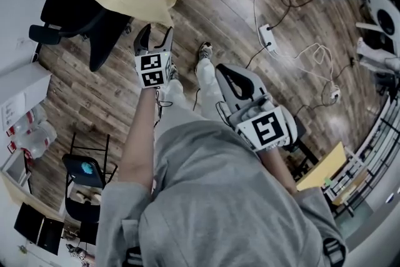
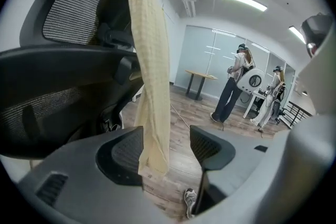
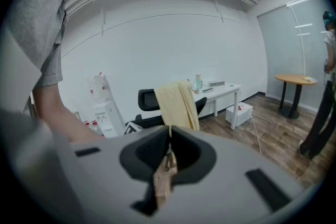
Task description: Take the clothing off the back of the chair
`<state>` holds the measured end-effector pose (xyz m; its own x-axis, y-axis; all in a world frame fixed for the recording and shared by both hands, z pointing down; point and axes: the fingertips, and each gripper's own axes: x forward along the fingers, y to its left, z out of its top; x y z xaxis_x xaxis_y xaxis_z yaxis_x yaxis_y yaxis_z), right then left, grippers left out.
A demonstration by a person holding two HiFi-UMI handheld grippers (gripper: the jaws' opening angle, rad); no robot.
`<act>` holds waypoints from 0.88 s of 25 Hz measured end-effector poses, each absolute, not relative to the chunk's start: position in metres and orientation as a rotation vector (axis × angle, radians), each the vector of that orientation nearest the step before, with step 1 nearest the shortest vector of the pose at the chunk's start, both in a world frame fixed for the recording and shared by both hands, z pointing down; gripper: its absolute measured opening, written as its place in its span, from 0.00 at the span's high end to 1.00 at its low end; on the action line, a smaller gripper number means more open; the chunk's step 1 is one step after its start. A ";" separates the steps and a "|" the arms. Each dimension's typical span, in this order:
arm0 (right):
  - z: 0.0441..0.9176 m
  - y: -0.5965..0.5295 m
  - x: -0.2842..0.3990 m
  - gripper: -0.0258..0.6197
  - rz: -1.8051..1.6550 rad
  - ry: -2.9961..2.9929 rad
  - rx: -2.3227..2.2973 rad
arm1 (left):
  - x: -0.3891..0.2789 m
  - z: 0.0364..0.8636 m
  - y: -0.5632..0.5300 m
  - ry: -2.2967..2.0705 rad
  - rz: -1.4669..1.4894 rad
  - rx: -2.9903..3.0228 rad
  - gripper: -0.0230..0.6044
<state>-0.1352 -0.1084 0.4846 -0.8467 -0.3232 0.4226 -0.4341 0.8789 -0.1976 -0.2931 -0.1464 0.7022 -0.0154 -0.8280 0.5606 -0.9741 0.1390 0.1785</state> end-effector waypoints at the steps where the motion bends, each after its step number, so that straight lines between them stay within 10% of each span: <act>1: 0.487 -0.109 -0.135 0.91 0.407 -2.661 0.550 | -0.296 0.707 -0.148 -1.882 0.357 1.708 0.49; 22: 0.497 -0.146 -0.127 0.91 0.443 -2.631 0.555 | -0.309 0.724 -0.186 -1.893 0.355 1.662 0.55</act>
<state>-0.1265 -0.1458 0.4972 -0.8353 -0.3105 0.4537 -0.4418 0.8702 -0.2180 -0.3089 -0.1864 0.7244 -0.0468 -0.8093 0.5855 -0.9665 0.1849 0.1782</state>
